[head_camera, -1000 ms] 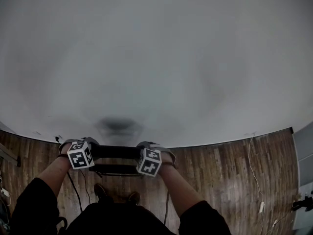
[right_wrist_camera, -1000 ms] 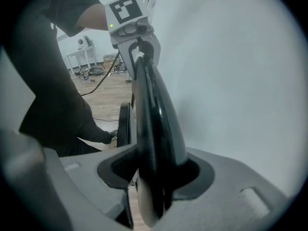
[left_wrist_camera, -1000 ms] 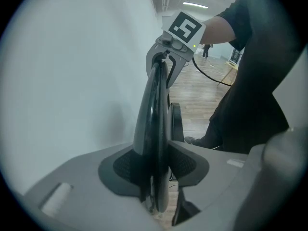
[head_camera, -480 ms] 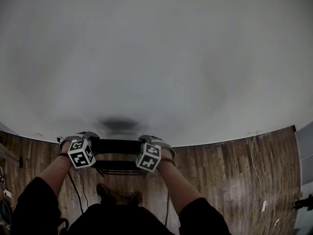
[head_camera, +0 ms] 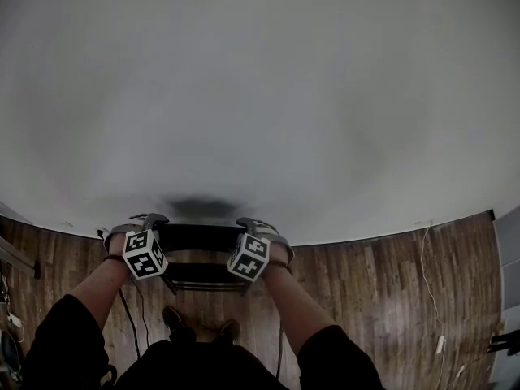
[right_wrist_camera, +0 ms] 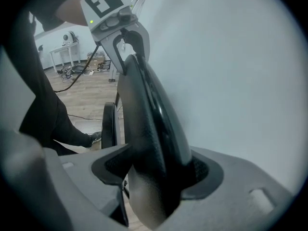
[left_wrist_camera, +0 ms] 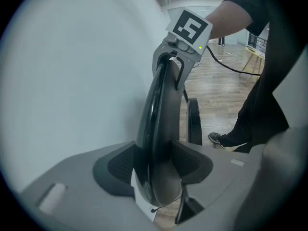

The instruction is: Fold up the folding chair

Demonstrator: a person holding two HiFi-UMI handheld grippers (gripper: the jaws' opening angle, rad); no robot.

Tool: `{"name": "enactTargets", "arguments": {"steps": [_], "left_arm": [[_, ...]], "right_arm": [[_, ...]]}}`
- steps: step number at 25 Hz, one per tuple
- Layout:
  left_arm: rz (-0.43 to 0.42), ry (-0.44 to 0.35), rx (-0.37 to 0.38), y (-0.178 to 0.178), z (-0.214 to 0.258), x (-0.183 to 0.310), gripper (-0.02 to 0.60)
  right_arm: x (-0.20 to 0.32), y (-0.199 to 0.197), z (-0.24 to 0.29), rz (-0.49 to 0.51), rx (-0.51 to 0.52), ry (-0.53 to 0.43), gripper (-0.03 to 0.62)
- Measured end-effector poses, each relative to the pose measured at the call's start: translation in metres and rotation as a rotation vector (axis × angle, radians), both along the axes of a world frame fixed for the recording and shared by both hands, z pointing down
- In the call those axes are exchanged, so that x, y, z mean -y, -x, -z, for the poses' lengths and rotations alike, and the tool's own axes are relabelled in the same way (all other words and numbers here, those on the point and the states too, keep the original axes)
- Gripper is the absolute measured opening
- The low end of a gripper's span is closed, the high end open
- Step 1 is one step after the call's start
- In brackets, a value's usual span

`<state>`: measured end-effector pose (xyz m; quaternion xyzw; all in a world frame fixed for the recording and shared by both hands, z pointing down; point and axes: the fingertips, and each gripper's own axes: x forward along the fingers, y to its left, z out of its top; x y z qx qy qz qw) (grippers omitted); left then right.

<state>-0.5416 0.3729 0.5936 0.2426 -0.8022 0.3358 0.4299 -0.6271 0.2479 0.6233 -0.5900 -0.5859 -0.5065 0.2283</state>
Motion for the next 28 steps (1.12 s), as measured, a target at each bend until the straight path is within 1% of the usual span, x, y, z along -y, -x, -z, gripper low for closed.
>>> {"name": "enactTargets", "arguments": {"steps": [13,19,28], "left_arm": [[0.058,0.032,0.048,0.025,-0.003,-0.019,0.249],[0.088,0.053,0.076,0.035,-0.004,-0.026,0.256],[0.126,0.075,0.096,0.051,-0.008,-0.038,0.264]], "right_arm": [[-0.016,0.027,0.000,-0.031,0.070,0.029,0.327],[-0.021,0.039,-0.001,-0.045,0.114,0.057,0.345],[-0.030,0.057,-0.001,-0.072,0.195,0.094,0.371]]}}
